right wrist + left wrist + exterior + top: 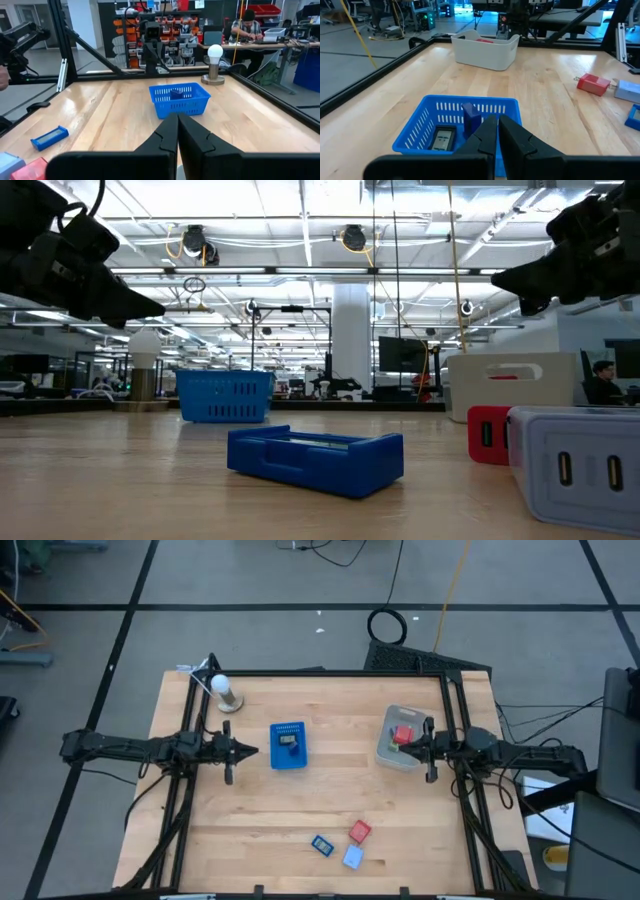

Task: Pick & Place Office items
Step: Put the red charger adapter into the white bin

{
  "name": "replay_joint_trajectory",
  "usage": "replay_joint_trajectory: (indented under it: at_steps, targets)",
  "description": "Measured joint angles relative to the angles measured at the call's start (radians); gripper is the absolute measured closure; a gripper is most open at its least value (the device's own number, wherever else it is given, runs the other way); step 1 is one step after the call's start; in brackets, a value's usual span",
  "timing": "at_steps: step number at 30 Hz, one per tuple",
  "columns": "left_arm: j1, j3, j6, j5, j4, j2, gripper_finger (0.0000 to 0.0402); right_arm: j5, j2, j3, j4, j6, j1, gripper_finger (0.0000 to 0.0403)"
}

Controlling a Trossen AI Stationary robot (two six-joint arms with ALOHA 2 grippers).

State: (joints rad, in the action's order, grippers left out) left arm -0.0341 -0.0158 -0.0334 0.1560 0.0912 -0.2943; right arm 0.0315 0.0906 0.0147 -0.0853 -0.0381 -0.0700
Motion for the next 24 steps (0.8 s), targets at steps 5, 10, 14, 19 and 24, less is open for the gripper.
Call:
replay_joint_trajectory:
  at_steps: [5,10,14,19,24]
  targets:
    - [0.000,0.000,-0.022,0.011,0.001,0.000,0.0380,-0.002,0.000,-0.001,0.018,-0.002,0.000,0.0401]
    - [0.000,0.000,-0.034,0.051,0.001,0.000,0.0380,-0.004,0.001,-0.001,0.034,0.002,0.000,0.0399]
    - [0.000,0.000,-0.101,0.113,-0.001,0.000,0.0380,-0.006,0.002,-0.001,0.048,0.008,0.000,0.0399]
    - [0.000,0.000,-0.101,0.159,-0.022,0.000,0.0380,-0.006,0.026,-0.001,0.048,0.013,0.000,0.0399]
    - [0.000,0.000,-0.077,0.160,-0.022,0.000,0.0380,0.002,0.078,0.025,-0.030,0.062,0.000,0.0399]
